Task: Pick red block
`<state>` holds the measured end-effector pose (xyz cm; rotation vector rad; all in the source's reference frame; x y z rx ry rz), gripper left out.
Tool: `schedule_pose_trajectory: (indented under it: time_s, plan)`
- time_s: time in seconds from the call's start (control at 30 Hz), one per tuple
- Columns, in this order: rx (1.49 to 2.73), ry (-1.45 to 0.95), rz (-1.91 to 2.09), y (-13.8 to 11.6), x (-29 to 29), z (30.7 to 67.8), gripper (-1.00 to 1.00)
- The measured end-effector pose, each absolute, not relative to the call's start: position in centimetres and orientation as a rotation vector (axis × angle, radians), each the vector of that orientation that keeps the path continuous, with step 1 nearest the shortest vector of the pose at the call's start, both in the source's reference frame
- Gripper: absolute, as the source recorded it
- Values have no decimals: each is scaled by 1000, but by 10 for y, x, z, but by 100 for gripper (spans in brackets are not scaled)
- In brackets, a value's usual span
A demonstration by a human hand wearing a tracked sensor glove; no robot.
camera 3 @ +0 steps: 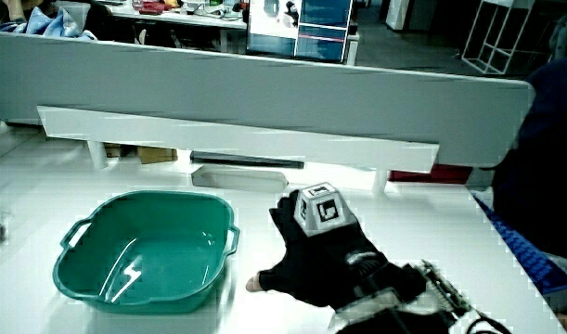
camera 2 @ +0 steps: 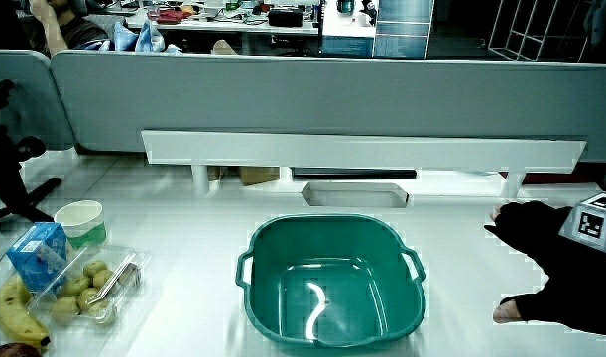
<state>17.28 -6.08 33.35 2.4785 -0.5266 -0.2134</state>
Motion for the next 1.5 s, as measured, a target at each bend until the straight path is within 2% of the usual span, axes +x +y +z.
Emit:
schedule_pose_trajectory:
  time_s: [0.2, 0.4, 0.63, 1.03, 1.5]
  plan:
    - [2493, -548, -187, -56, 173, 332, 0]
    - [2456, -550, -111, -54, 180, 332, 0]
    - [2424, -650, -10, -39, 168, 323, 0]
    - [2310, -716, 28, -12, 157, 344, 0]
    - [2240, -762, 26, 10, 143, 368, 0]
